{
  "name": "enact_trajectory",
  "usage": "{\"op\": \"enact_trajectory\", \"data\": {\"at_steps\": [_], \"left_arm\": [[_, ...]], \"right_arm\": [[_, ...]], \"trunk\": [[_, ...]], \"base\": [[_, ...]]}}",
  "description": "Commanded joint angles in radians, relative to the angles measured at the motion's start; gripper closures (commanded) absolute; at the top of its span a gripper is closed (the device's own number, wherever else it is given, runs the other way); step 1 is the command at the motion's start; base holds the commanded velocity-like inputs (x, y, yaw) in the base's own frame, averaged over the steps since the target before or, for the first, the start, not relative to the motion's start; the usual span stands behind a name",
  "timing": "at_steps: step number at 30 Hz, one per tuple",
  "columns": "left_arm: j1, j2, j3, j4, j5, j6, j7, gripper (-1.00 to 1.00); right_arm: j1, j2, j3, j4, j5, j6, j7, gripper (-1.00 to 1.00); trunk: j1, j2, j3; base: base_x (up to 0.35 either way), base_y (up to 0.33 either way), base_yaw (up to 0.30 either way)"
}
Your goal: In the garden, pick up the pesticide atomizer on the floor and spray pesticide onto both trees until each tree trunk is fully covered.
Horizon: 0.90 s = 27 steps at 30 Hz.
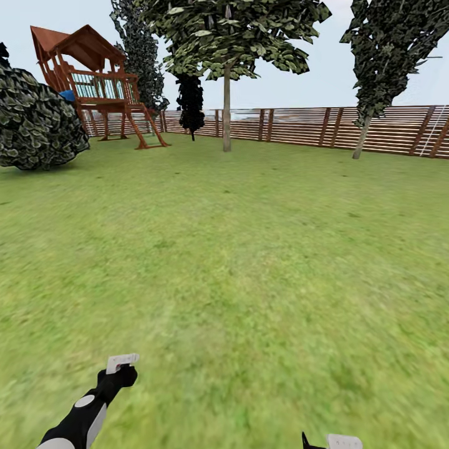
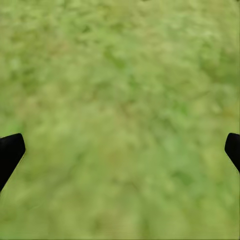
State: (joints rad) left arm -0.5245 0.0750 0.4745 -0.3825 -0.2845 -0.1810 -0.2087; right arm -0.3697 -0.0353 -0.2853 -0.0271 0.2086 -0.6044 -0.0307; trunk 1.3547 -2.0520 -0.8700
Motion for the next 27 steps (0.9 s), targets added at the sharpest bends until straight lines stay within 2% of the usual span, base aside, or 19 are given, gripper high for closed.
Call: {"op": "enact_trajectory", "data": {"at_steps": [1,27], "left_arm": [[0.001,0.000,0.000,-0.001,0.001,0.000,0.000,1.00],[0.006,0.000,0.003,-0.003,0.002,0.000,0.002,1.00]], "right_arm": [[0.000,0.000,0.000,0.000,0.000,0.000,0.000,-1.00],[0.000,0.000,0.000,0.000,0.000,0.000,0.000,-1.00]], "trunk": [[0.000,0.000,0.000],[0.000,0.000,0.000]], "base": [[0.338,0.000,0.000],[0.338,0.000,0.000]]}}
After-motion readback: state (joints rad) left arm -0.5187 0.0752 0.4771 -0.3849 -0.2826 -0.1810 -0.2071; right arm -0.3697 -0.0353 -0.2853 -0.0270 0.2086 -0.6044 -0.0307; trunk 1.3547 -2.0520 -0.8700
